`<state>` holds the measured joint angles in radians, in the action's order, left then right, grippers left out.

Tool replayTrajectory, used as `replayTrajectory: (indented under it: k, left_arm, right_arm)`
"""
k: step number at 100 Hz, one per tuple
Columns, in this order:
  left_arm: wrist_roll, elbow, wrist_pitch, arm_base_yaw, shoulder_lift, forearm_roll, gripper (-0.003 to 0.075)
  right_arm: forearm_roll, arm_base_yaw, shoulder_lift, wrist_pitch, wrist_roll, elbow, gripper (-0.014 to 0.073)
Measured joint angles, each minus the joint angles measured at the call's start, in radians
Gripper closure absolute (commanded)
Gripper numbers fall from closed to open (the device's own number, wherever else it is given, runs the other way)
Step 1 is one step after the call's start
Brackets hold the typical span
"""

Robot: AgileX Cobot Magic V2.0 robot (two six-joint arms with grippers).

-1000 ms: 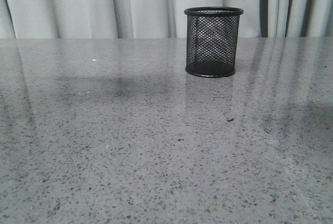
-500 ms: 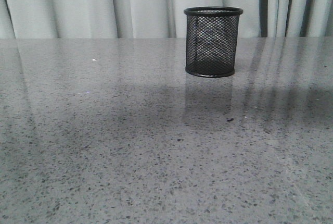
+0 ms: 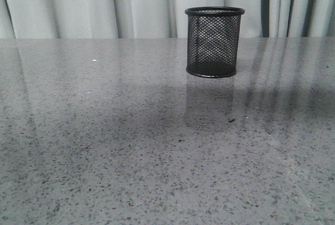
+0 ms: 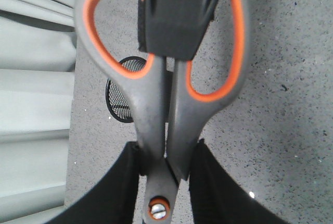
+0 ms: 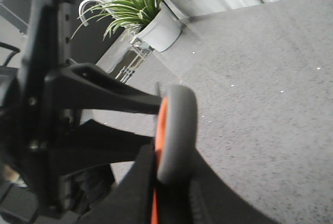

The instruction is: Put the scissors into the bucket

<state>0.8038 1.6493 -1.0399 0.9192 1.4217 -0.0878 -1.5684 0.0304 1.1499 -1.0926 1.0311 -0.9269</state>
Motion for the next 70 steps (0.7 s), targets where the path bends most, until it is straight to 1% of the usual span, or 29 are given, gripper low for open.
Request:
replayTrajectory:
  k: [3,8,20,27,30,38,46,60,70]
  left_arm:
    - [-0.004,0.000,0.000,0.000,0.000,0.000,0.0664]
    - [-0.019,0.000,0.000,0.000,0.000,0.000,0.0596]
    - [-0.086,0.000,0.000,-0.005,0.002,0.002,0.0367]
    - [-0.139,0.000,0.006,-0.023,0.002,0.006,0.0293]
    - [-0.162,0.000,0.008,-0.034,0.002,0.008,0.0285]
    - [-0.233,0.000,0.008,-0.078,0.002,0.010,0.0295]
    - [-0.322,0.007,0.008,-0.144,0.002,0.010,0.0302]
    - [-0.457,0.049,-0.027,-0.289,0.002,0.010,0.0302]
    - [-0.489,0.078,-0.078,-0.396,-0.002,0.029,0.0302]
  right_arm:
    - [0.000,0.000,0.000,-0.002,0.000,0.000,0.0661]
    - [0.000,0.000,0.000,-0.002,0.000,-0.002,0.0661]
    - [0.000,0.000,0.000,-0.002,0.001,-0.002,0.0661]
    - [0.020,0.000,0.000,0.008,0.002,-0.004,0.0660]
    - [0.037,0.000,0.000,0.013,0.002,-0.010,0.0660]
    - [0.081,0.000,0.000,0.036,-0.006,-0.038,0.0660]
    - [0.157,0.000,0.000,0.074,-0.057,-0.085,0.0660]
    - [0.353,0.000,0.000,0.162,-0.189,-0.183,0.0660]
    - [0.512,0.000,0.000,0.205,-0.294,-0.252,0.0658]
